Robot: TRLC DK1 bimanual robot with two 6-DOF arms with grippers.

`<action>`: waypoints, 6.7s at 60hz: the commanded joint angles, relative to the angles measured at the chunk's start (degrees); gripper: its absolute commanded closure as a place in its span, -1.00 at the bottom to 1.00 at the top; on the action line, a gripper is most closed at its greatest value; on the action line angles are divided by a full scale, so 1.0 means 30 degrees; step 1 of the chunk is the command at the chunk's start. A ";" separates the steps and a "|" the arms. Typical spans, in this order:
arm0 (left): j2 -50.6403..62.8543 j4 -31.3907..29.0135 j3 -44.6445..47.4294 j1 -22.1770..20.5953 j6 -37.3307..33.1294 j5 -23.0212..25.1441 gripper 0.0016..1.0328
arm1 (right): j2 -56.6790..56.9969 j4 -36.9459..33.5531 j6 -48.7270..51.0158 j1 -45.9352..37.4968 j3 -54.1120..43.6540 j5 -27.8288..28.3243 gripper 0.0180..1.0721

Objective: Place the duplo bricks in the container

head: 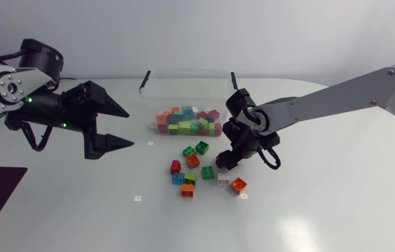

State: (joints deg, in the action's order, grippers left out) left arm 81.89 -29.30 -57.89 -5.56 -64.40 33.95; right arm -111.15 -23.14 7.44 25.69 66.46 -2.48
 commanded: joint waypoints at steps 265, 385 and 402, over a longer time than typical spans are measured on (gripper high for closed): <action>0.9911 0.8126 -1.0792 -0.2833 1.3088 -0.1738 0.16 | 0.6905 0.0300 0.1445 -0.0625 0.2868 0.0856 -0.69; 0.2851 0.3438 0.2480 -0.5382 0.3186 -0.5312 -0.86 | 0.3272 -0.0784 0.2998 0.2100 -0.4545 0.0798 0.14; 0.3788 0.4141 0.3446 -0.7052 0.3508 -0.5517 -0.86 | 0.4942 -0.1634 0.3027 0.1455 -0.4281 0.0651 0.42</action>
State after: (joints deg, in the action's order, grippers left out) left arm 91.85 -17.85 -49.17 -25.45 -53.65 17.63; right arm -98.83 -26.70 16.73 31.11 52.14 -0.14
